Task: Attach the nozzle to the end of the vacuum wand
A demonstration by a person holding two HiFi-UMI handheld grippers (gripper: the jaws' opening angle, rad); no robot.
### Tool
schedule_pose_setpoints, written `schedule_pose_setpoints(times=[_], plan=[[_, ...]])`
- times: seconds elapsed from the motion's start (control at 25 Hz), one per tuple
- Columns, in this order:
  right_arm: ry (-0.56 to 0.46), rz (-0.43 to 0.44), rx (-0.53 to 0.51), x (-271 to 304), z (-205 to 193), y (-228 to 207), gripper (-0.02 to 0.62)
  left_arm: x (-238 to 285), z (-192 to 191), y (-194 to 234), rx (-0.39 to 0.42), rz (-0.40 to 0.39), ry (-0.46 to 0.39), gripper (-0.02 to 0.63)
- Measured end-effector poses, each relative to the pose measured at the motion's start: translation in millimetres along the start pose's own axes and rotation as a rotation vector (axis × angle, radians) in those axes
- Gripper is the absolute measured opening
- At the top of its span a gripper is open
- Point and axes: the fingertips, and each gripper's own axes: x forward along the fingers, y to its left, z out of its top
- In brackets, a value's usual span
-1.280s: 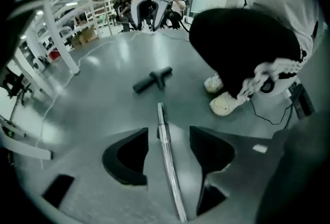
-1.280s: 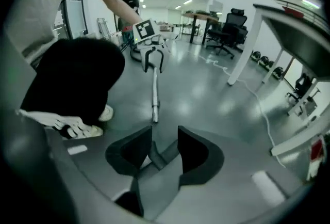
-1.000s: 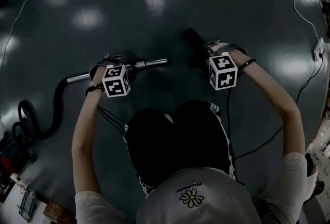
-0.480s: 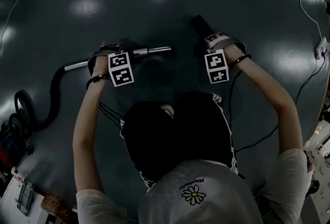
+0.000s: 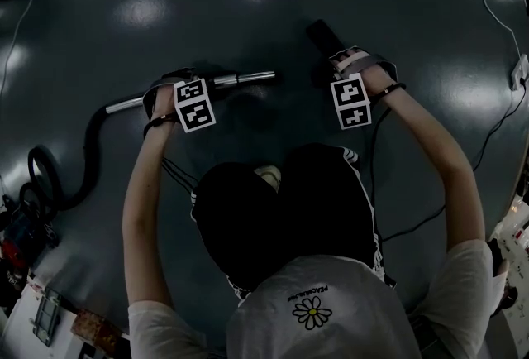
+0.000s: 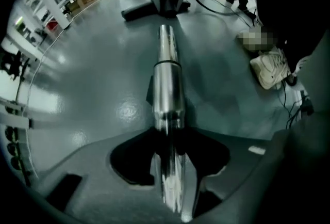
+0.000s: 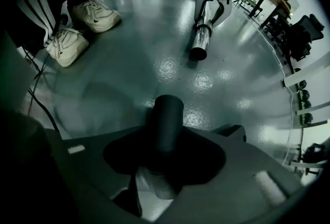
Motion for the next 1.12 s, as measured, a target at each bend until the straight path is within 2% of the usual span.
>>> schedule_pose_setpoints(times=[0.12,0.28,0.4,0.64,0.8,1.0,1.12], plan=[[-0.071,-0.030,0.067,-4.0,4.1,-7.4,0.190,-4.6,1.3,-3.7,-0.035,-0.011,-0.040,0.172],[-0.226,-0.094,0.223,-28.4,23.2,-31.5,0.187,-39.3,19.0,-8.7,-0.016,0.001,-0.154,0.172],[-0.322,-0.120,0.245,-51.2,46.6,-39.6,0.186,-66.9,36.3,-7.5,-0.008,0.016,-0.234,0.173],[-0.400,-0.122,0.242,-59.8,74.2,-43.9,0.186,-75.4,38.0,-5.5,-0.022,0.011,-0.257,0.172],[-0.481,-0.134,0.306,-80.4,82.8,-56.4,0.184,-82.0,34.3,-0.4,-0.023,0.007,-0.273,0.172],[-0.443,-0.127,0.239,-95.1,86.9,-56.8,0.184,-90.8,35.6,-6.1,-0.016,-0.005,-0.288,0.172],[-0.403,-0.161,0.195,-97.3,83.3,-62.3,0.184,-91.8,36.9,-2.9,-0.024,0.015,-0.288,0.172]])
